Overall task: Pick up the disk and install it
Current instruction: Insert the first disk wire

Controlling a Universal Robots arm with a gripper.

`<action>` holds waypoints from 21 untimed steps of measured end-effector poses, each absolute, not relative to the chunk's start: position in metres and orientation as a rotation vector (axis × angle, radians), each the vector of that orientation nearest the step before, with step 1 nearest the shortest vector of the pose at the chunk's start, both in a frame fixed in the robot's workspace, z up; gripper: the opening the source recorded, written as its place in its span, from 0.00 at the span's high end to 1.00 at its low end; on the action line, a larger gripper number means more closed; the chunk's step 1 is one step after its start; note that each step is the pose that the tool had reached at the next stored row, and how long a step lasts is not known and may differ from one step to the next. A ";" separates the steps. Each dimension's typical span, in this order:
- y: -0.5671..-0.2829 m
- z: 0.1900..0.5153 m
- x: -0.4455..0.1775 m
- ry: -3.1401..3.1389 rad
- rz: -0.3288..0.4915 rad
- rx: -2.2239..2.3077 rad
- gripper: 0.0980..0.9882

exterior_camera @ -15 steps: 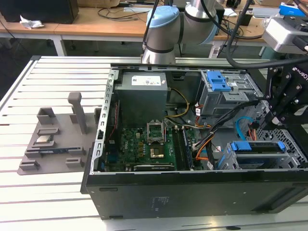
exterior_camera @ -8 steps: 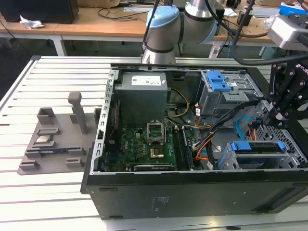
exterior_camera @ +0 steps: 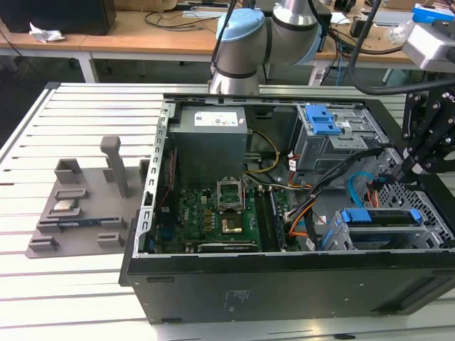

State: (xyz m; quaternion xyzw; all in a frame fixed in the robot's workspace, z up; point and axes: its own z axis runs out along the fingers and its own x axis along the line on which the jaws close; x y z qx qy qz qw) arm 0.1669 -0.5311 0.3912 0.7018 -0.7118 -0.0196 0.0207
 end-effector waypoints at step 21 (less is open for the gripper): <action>-0.498 0.369 0.178 -2.204 -0.053 2.173 0.85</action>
